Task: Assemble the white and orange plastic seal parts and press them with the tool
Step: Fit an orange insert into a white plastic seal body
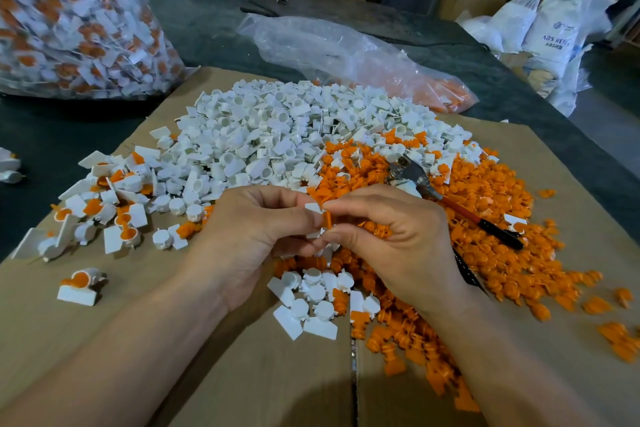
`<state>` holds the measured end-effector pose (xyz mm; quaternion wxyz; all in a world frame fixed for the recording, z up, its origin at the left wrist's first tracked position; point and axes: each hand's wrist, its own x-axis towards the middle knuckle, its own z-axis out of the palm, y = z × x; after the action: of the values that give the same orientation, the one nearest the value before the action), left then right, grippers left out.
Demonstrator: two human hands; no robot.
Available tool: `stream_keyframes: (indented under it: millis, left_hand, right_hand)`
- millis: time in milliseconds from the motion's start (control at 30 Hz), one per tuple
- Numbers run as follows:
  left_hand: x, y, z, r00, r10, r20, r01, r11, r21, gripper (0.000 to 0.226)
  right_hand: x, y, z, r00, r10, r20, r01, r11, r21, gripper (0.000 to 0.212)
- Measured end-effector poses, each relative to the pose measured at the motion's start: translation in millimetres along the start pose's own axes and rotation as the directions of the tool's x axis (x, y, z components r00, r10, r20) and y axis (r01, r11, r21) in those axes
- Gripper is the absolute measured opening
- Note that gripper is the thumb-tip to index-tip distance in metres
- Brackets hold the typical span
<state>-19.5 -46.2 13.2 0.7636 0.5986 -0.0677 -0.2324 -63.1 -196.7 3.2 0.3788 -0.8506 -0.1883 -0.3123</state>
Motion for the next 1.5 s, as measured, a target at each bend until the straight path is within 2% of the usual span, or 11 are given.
stream_keyframes:
  millis: [267,333,400,500,567,733,867,1033,1300,1433,1500]
  left_hand:
    - [0,-2,0,1.000,0.003,0.017,-0.003,1.000,0.003,0.005]
    - [1,-2,0,1.000,0.009,0.012,-0.009,1.000,0.018,0.014]
    - [1,-1,0,1.000,0.016,-0.002,-0.016,1.000,0.017,0.008]
    - [0,1,-1,0.999,0.031,-0.011,-0.031,1.000,0.000,0.016]
    - [-1,1,-1,0.999,0.038,-0.007,-0.038,0.999,-0.016,0.017]
    - [-1,0,0,0.999,0.036,0.008,-0.036,0.999,-0.025,0.010]
    - [0,1,1,1.000,0.003,0.016,-0.002,1.000,-0.027,0.006]
    - [3,2,1,0.999,-0.052,0.003,0.052,0.997,-0.050,0.011]
    - [4,3,3,0.998,-0.064,-0.003,0.064,0.996,-0.056,0.015]
    - [5,3,3,0.999,-0.048,0.006,0.048,0.998,-0.027,0.013]
    - [4,2,3,0.999,-0.033,0.007,0.034,0.999,-0.013,0.009]
  right_hand:
    - [1,-2,-2,1.000,-0.003,0.002,0.003,1.000,-0.002,0.024]
    - [1,-4,-2,1.000,0.004,0.007,-0.004,1.000,0.024,0.026]
    - [1,-6,-3,0.995,0.095,0.032,-0.098,0.990,0.106,0.029]
    - [2,-8,-6,0.930,0.347,0.120,-0.368,0.878,0.305,0.022]
    - [3,-8,-7,0.890,0.419,0.179,-0.456,0.818,0.351,0.018]
    - [4,-10,-6,0.822,0.493,0.285,-0.568,0.688,0.451,0.023]
    - [6,-11,-8,0.780,0.531,0.331,-0.621,0.597,0.508,0.010]
    - [7,-8,-8,0.707,0.601,0.372,-0.694,0.488,0.530,0.015]
    - [8,-7,-7,0.693,0.619,0.369,-0.702,0.465,0.539,0.012]
    - [8,-7,-8,0.705,0.609,0.364,-0.695,0.489,0.527,0.008]
    - [8,-8,-8,0.713,0.604,0.355,-0.690,0.516,0.508,0.012]
